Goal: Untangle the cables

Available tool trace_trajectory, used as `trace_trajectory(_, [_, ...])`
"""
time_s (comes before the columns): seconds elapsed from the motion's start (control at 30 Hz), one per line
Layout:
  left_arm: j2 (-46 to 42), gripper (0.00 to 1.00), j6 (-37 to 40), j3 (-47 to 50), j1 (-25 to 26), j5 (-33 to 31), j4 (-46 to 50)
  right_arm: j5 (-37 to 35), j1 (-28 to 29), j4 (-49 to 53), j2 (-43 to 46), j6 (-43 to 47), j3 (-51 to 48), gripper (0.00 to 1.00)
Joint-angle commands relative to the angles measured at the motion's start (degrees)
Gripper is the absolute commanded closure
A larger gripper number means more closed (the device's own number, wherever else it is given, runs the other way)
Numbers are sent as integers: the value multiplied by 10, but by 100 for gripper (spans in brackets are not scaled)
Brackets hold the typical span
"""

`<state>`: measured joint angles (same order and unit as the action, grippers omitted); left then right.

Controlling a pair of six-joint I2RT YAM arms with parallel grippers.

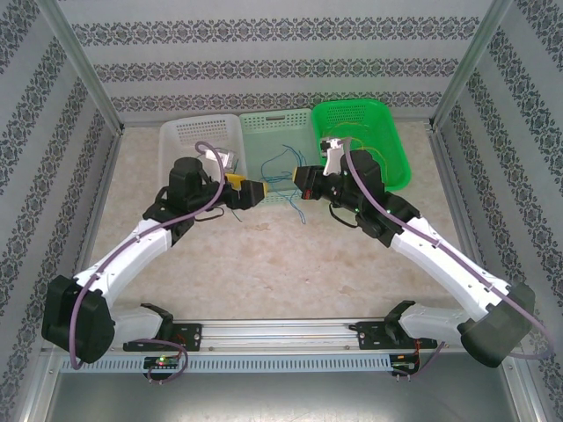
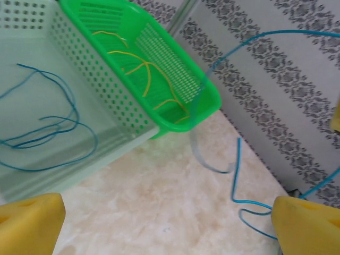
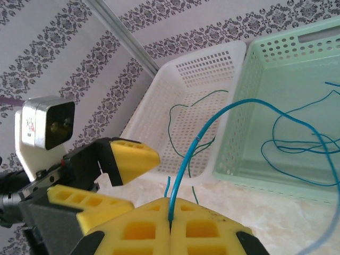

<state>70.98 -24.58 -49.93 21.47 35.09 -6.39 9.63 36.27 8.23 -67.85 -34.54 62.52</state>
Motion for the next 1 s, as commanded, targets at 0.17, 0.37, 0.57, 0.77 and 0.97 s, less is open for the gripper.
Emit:
trace_trajectory(0.17, [20,1,-50,3,45,8,-95,-18,13,-60,-13,-17,-4,100])
trace_trajectory(0.37, [57,21,-71,-15,51,1,-132,-3,16,-74,-24,-21,-1,100])
trace_trajectory(0.57, [94,62,-84,-36,52,-1,-142,0,15,-85,-13,-20,-10,100])
trace_trajectory(0.77, [107,100,-94,-49,52,-76,-80,9,8,-90,2,-24,-26,100])
trace_trajectory(0.97, [142,100,-109,-74,44,-135,35,48,-11,-96,24,-40,-46,100])
